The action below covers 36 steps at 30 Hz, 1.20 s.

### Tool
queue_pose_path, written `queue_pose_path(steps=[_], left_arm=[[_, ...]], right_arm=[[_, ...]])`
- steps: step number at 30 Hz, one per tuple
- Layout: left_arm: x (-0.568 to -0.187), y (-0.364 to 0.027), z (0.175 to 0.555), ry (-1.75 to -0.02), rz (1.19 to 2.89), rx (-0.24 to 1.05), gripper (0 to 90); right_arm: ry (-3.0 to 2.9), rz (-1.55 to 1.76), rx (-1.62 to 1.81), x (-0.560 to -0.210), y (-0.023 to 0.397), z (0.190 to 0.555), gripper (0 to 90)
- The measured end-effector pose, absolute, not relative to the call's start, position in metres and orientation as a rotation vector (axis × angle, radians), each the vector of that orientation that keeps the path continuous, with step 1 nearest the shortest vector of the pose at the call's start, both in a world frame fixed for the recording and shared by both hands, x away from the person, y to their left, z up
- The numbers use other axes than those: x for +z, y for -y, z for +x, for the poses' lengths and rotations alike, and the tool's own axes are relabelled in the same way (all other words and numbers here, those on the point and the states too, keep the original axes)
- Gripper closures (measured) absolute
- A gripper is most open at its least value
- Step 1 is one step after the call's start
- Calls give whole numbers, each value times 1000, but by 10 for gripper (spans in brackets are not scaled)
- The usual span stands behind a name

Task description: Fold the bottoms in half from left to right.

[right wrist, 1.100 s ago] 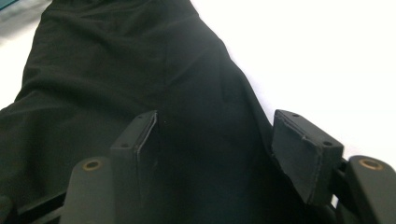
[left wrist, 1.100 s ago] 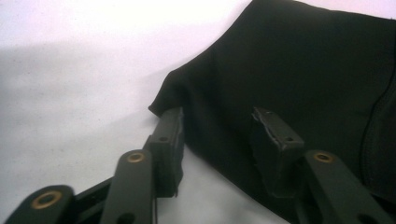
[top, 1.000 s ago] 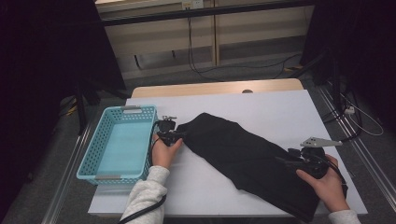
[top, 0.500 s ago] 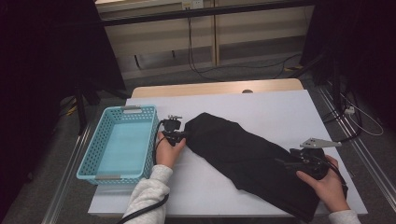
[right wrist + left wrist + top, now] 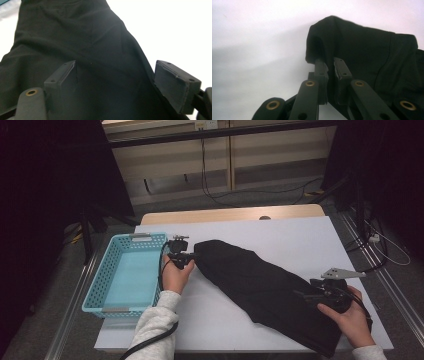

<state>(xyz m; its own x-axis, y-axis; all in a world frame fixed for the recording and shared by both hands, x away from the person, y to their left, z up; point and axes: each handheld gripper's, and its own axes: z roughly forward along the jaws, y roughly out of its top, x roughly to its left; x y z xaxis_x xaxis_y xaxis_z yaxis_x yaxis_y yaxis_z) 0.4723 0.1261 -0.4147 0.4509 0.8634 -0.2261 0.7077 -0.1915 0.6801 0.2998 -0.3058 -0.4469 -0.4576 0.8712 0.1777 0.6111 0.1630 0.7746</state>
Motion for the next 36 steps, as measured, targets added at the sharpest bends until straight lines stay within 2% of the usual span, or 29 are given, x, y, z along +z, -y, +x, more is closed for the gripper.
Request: queue_pose_path(steps=[9, 13, 26, 36], left_arm=[[-397, -141, 475, -1357, 1910, 323, 828], [-394, -145, 479, -1374, 1950, 349, 826], [-380, -154, 487, -1410, 1965, 291, 828], [-372, -167, 497, -1452, 1976, 376, 827]], right_arm=[[-2138, 1410, 1198, -446, 305, 300, 173], [-2134, 1409, 1199, -445, 305, 300, 169], [-2133, 1403, 1206, -444, 305, 300, 160], [-2146, 1392, 1203, -444, 302, 300, 155]])
